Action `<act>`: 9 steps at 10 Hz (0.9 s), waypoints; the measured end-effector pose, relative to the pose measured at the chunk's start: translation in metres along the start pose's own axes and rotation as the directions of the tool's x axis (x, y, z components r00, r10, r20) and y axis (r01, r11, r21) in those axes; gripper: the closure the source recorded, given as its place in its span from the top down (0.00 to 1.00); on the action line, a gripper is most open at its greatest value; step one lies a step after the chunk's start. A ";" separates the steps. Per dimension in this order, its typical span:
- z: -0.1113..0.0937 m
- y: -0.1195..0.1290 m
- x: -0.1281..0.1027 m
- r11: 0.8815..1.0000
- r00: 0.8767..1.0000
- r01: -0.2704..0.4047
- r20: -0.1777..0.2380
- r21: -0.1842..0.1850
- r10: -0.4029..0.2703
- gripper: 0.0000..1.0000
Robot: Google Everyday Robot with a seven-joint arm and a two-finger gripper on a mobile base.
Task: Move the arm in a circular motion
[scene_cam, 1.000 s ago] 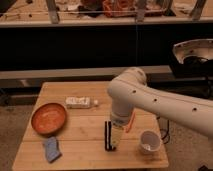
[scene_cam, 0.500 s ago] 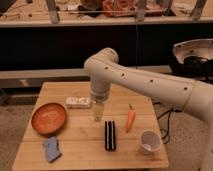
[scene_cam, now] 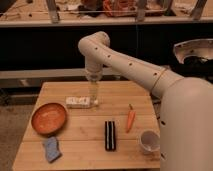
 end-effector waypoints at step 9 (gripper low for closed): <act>-0.006 0.115 0.197 0.926 0.926 -0.378 -0.011 -0.013 0.378 0.80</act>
